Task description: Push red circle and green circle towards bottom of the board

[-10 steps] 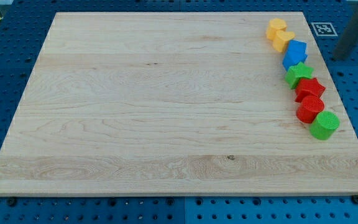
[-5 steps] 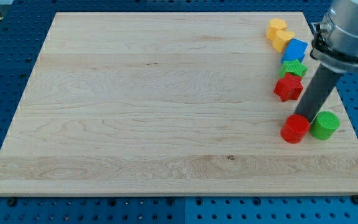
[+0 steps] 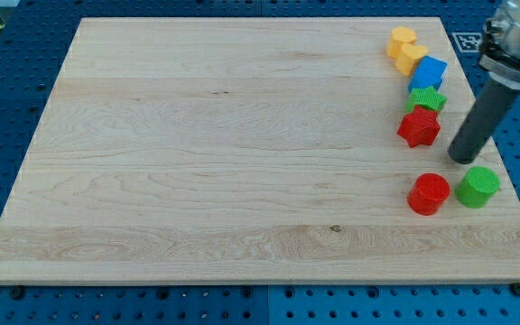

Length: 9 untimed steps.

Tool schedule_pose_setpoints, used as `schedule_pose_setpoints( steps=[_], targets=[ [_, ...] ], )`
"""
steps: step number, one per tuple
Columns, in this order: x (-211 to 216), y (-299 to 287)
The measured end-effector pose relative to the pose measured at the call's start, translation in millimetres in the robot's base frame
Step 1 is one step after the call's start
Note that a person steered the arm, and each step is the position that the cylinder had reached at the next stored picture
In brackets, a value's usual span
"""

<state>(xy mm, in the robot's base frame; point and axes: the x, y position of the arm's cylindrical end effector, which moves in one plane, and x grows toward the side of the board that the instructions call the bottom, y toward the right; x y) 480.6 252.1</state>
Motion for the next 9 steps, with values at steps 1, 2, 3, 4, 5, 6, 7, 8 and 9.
schedule_pose_setpoints(
  steps=[1, 2, 3, 4, 5, 6, 7, 8, 9],
  targets=[
    [32.5, 7.2],
    [45.0, 9.4],
    [33.3, 9.4],
    [29.0, 6.9],
    [31.0, 4.9],
    [32.1, -0.4],
    [32.1, -20.3],
    [23.8, -42.7],
    [18.4, -80.9]
  ],
)
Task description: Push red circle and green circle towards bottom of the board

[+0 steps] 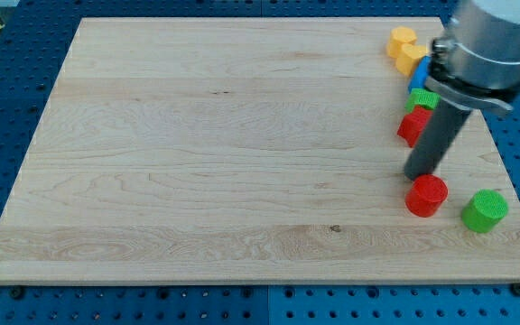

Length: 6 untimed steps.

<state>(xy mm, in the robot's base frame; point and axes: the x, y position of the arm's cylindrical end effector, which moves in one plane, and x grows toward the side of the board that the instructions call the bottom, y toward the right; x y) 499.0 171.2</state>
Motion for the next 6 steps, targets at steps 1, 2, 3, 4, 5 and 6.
schedule_pose_setpoints(
  steps=[1, 2, 3, 4, 5, 6],
  targets=[
    [1.7, -32.0],
    [20.9, -28.3],
    [30.2, -18.0],
    [26.2, -19.5],
    [11.9, -15.4],
    [30.5, 11.3]
  ],
)
